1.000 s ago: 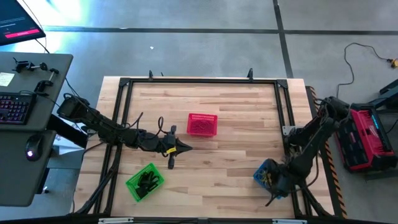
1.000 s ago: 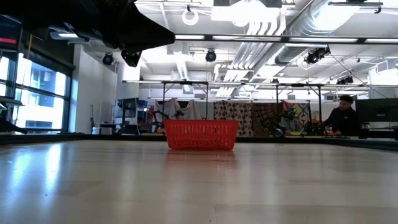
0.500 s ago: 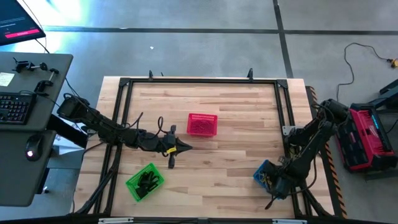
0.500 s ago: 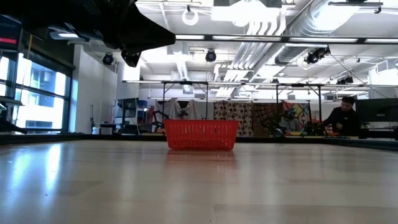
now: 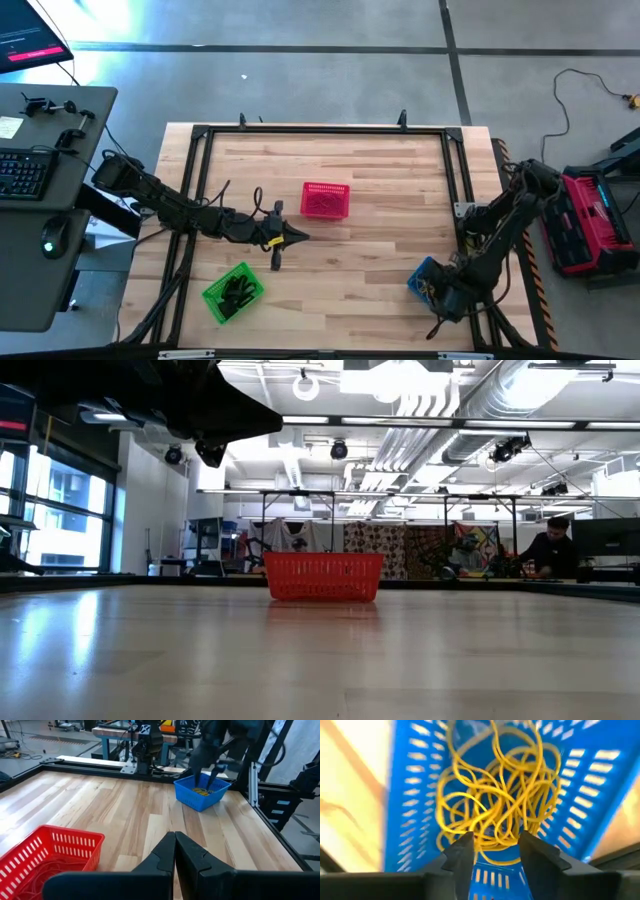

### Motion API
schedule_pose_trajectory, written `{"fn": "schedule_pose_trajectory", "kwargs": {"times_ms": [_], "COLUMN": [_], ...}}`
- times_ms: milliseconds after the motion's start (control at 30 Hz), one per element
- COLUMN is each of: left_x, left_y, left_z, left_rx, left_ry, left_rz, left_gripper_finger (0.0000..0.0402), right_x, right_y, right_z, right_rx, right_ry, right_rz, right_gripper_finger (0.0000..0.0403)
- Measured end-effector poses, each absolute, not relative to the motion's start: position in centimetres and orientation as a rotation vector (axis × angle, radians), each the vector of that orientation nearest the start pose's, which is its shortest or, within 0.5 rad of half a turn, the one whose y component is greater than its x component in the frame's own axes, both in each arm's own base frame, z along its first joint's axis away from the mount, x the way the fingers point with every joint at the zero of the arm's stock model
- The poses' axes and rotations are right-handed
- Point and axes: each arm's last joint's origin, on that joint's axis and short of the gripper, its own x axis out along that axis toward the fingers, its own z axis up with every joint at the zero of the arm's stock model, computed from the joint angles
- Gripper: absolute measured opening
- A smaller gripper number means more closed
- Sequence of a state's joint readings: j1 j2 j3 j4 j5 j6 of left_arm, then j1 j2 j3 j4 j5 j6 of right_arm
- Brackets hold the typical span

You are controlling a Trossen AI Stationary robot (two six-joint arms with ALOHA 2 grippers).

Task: Sort rubber bands into baskets
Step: Return to Home Position

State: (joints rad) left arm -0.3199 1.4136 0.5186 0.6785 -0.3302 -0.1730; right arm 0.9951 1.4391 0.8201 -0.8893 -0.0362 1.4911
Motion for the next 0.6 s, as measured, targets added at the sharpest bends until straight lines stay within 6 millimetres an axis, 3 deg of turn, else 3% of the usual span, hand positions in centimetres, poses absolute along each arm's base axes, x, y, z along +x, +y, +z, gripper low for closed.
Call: {"fn": "schedule_pose_trajectory", "kwargs": {"times_ms": [233, 400, 500, 600], "left_x": [26.1, 26.1, 26.1, 26.3], "left_y": [-7.7, -7.7, -7.6, -7.2], "left_z": [19.0, 19.0, 19.0, 19.1], "left_rx": [-0.117, -0.121, -0.108, -0.105], "left_ry": [0.203, 0.203, 0.204, 0.199], "left_rz": [0.029, 0.018, 0.009, -0.011], "left_gripper_finger": [0.0, 0.0, 0.0, 0.0], "right_x": [13.1, 13.4, 13.8, 14.4], "right_y": [19.5, 19.2, 18.4, 17.3], "right_z": [21.1, 21.5, 21.1, 21.0], "right_rx": [0.298, 0.155, 0.092, 0.017], "right_ry": [1.416, 1.336, 1.324, 1.276], "right_rz": [-0.313, -0.262, -0.271, -0.266], "right_gripper_finger": [0.0147, 0.0139, 0.0109, 0.005]}}
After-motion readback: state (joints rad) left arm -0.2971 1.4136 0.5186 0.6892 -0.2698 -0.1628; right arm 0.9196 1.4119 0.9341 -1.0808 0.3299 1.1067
